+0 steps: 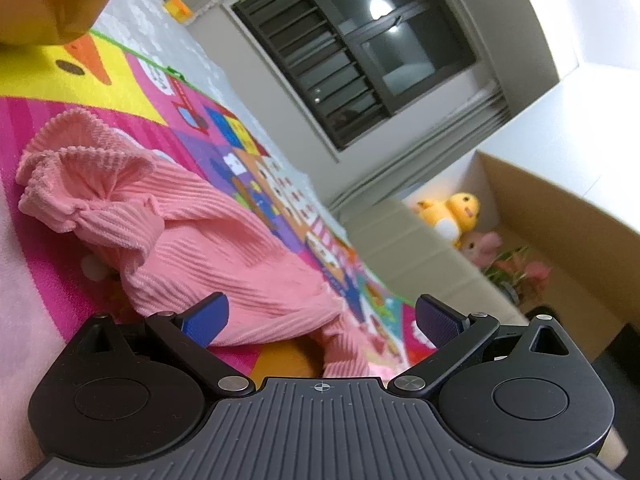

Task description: Fold clothes

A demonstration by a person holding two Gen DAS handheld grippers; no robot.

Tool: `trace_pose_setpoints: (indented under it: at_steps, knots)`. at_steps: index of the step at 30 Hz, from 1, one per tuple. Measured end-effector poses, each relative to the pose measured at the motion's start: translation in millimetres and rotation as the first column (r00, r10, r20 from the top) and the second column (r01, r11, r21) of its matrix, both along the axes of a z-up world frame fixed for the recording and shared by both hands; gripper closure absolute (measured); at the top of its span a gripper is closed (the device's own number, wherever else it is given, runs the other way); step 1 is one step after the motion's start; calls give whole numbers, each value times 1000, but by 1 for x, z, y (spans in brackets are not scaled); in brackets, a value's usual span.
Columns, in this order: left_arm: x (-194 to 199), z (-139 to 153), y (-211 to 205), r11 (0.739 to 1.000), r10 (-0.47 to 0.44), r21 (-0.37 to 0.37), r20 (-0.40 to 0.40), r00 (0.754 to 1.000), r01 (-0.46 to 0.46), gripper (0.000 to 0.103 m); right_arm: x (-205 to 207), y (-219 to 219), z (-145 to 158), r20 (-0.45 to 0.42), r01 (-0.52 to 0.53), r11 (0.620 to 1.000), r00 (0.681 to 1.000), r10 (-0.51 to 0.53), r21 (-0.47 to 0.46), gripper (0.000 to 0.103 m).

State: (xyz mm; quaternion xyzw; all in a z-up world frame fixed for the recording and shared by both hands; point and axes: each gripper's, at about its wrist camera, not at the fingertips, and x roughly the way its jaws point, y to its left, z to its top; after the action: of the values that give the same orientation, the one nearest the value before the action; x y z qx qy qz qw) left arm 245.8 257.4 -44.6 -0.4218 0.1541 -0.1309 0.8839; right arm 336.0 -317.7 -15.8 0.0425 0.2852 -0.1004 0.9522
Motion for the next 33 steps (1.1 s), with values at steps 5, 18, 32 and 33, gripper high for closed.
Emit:
trace_pose_setpoints:
  at_steps: [5,18,32,33]
  knots:
    - [-5,0,-1,1000,10,-2,4,1000,-10,1,20,26,30,22,-127,992,992,127,-9,92]
    - [-6,-5,6,998,8,-58,34,999,-6,0,16,126,181,241,-314,936,907,346,-161,92]
    - [-6,-12,19,988,3,-152,75,997,8,0,26,329,119,29,-683,718,721,692,-135,44]
    - [-6,-12,19,988,3,-155,76,997,9,0,24,324,124,41,-684,720,721,692,-120,43]
